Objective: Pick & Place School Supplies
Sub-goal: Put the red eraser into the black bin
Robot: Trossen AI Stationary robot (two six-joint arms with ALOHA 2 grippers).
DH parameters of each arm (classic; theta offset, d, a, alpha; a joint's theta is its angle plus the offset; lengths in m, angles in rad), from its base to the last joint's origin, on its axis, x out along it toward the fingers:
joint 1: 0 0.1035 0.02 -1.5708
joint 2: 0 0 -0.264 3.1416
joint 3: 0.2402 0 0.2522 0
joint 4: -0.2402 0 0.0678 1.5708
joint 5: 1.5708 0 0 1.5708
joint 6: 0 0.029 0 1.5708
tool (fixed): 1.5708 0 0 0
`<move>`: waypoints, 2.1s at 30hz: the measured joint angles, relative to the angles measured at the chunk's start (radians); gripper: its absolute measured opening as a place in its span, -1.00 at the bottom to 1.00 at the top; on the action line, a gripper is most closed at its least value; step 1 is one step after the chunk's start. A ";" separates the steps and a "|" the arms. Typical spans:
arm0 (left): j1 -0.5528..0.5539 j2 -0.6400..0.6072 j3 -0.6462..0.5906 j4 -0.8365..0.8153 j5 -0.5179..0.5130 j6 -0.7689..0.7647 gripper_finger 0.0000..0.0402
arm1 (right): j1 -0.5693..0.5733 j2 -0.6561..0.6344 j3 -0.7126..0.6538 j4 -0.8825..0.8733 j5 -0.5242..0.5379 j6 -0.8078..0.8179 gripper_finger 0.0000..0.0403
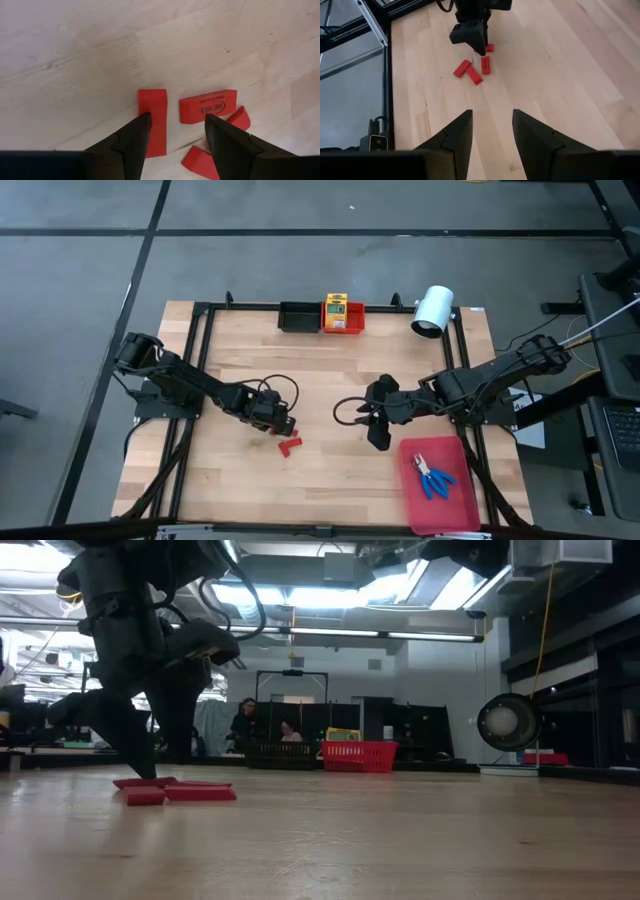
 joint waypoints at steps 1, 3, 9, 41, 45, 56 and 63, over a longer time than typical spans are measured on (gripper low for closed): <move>0.000 0.000 0.000 -0.004 -0.001 0.000 -0.06 | 0.000 0.000 0.000 -0.003 0.003 0.000 -0.30; 0.000 -0.001 0.000 -0.024 -0.002 0.000 -0.06 | 0.000 0.000 0.000 -0.004 0.003 0.001 -0.30; 0.001 -0.001 -0.003 -0.088 -0.010 0.014 -0.06 | 0.000 0.000 0.000 -0.004 0.006 0.015 -0.30; -0.029 -0.009 0.004 -0.002 0.016 0.108 -0.24 | 0.024 0.000 0.000 -0.012 0.048 0.067 -0.30; -0.037 -0.004 0.006 -0.009 0.004 0.098 -0.25 | 0.029 0.000 0.000 -0.012 0.051 0.067 -0.30; -0.039 -0.003 0.007 -0.040 -0.009 0.105 -0.25 | 0.034 0.000 0.000 -0.020 0.056 0.067 -0.30; -0.039 -0.003 0.007 -0.080 -0.010 0.115 -0.25 | 0.034 0.000 0.000 -0.020 0.056 0.066 -0.30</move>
